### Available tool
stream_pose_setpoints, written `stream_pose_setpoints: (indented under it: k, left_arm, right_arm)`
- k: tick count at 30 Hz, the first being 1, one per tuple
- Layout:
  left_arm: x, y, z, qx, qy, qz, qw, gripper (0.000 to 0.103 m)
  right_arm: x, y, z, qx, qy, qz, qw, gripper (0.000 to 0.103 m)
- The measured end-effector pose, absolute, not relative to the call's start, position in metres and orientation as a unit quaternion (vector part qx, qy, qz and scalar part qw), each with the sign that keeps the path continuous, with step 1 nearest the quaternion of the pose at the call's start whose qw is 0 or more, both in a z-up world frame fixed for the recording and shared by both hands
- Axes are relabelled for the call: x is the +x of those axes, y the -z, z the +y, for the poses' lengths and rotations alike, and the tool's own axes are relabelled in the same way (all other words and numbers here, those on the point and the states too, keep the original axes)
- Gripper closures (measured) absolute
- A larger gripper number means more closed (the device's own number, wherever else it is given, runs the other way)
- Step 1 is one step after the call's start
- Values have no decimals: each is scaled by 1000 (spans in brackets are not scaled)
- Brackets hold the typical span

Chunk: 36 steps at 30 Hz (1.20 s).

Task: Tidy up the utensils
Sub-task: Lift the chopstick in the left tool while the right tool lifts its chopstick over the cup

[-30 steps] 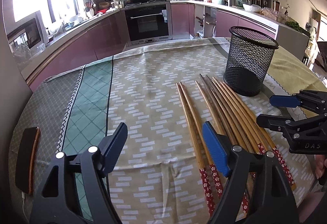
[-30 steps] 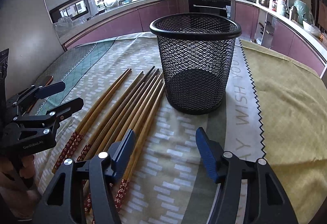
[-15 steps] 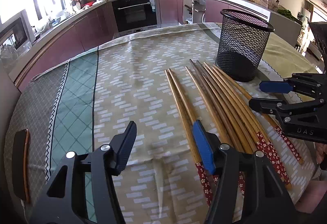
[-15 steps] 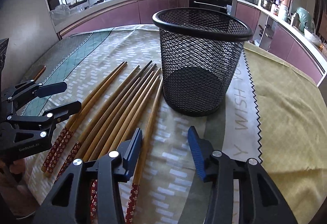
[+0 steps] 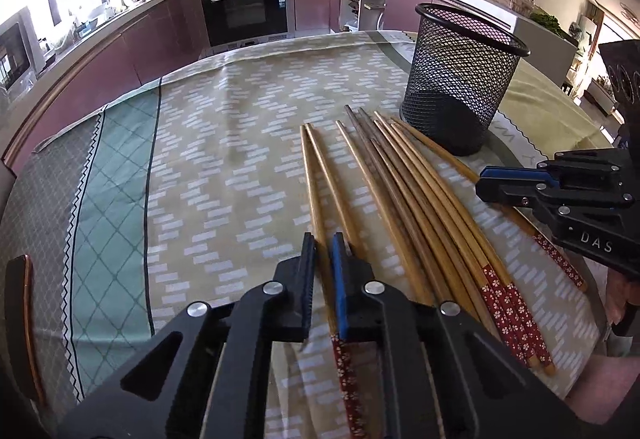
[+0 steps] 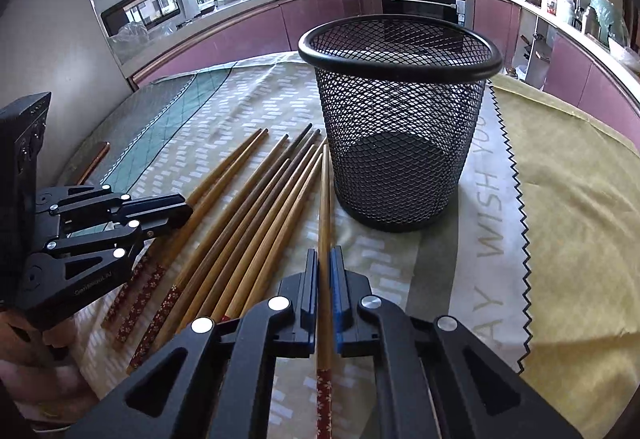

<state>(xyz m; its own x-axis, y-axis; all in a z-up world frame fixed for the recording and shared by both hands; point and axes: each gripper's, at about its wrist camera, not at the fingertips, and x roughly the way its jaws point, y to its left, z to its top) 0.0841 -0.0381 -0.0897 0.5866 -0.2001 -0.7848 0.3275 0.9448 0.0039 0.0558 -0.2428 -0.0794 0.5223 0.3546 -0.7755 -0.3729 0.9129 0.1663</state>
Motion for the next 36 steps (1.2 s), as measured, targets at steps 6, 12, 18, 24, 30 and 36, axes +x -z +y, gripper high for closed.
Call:
stream_pose_setpoints:
  k: [6,12,18,24,30,36]
  left_arm:
    - [78,80,-30,51,153,426,890,95]
    - [69,48,-18,16,184,402,897,95]
    - [57,2,-12,-10,221,353,909,95]
    - [51,-41,-10,-33,252,306,917,95]
    - [59,-71,-21,-56,265,256,928,95]
    - [88,-83,-46,-84,266,225,934,95]
  right_arm:
    - [47,69,-248,11,-242,427,871,98]
    - [39,44,-262,55,-283,390,875,98]
    - [32,14,-276,85,-302,343,885,98]
    - [30,-14,-290,97,-306,298,899,98]
    - [39,-46,-299,90,-305,259,912,98]
    - [51,-70,-309,82,-298,236,921,98]
